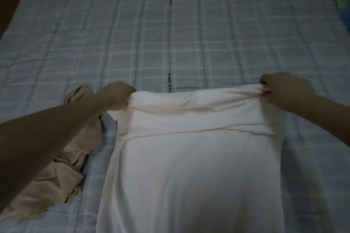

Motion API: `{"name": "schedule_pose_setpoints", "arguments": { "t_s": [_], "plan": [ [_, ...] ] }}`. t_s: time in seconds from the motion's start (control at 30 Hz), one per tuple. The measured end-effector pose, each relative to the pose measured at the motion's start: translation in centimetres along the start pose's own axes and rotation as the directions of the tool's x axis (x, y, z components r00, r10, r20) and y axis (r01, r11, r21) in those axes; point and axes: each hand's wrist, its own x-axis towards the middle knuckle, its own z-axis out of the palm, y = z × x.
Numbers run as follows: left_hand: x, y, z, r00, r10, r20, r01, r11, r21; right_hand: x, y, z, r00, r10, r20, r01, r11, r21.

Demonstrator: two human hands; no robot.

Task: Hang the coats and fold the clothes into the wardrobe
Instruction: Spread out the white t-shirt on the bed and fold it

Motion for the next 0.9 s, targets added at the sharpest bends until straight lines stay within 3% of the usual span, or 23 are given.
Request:
{"name": "schedule_pose_setpoints", "arguments": {
  "t_s": [0.1, 0.17, 0.3, 0.43, 0.53, 0.63, 0.77, 0.9],
  "plan": [
    [1.3, 2.1, -3.2, 0.969, -0.019, -0.245, 0.020, 1.000, 0.001, 0.0, 1.9, -1.9, 0.971, 0.114, -0.212, -0.104, 0.993, 0.058],
    [1.3, 3.6, -5.4, 0.935, -0.004, -0.355, 0.004, 1.000, -0.003, -0.3, 3.1, -3.0, 0.953, 0.122, -0.276, -0.109, 0.992, 0.060],
    [-0.6, 4.0, -5.6, 0.855, 0.223, -0.468, -0.191, 0.975, 0.115, -3.3, 4.2, -2.7, 0.947, -0.077, -0.311, 0.061, 0.996, -0.059],
    [-3.5, 2.7, -1.6, 0.812, 0.412, -0.413, -0.399, 0.909, 0.122, -8.2, 3.8, 0.9, 0.905, -0.324, -0.275, 0.289, 0.944, -0.158],
    [-6.6, 1.5, 2.5, 0.743, 0.545, -0.388, -0.481, 0.838, 0.257, -11.9, 3.2, 4.8, 0.897, -0.363, -0.252, 0.331, 0.930, -0.162],
    [-10.1, 1.9, 6.7, 0.711, 0.582, -0.396, -0.499, 0.813, 0.299, -15.1, 1.8, 9.3, 0.894, -0.378, -0.241, 0.355, 0.925, -0.137],
    [-13.0, 3.5, 12.1, 0.784, 0.492, -0.379, -0.429, 0.870, 0.241, -17.7, 0.9, 14.3, 0.930, -0.343, -0.131, 0.324, 0.935, -0.147],
    [-13.1, 3.3, 13.6, 0.887, 0.388, -0.249, -0.352, 0.919, 0.180, -16.6, 1.0, 13.2, 0.933, -0.347, -0.097, 0.330, 0.931, -0.154]
  ]
}}
